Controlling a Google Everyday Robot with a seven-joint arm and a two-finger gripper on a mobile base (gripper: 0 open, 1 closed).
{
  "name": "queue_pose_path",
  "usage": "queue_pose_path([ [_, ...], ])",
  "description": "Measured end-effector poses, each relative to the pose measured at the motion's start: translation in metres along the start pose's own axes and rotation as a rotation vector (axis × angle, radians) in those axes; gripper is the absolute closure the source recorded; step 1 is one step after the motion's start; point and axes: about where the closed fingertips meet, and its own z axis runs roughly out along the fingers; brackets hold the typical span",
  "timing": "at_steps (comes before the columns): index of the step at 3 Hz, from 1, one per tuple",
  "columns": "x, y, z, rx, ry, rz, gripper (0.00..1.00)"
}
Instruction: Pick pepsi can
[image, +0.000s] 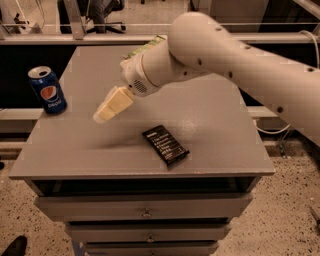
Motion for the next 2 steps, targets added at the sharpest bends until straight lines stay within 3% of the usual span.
queue_pose_path([
  [2,-0.051,-0.014,0.098,-0.037,-0.271,0.077,0.0],
])
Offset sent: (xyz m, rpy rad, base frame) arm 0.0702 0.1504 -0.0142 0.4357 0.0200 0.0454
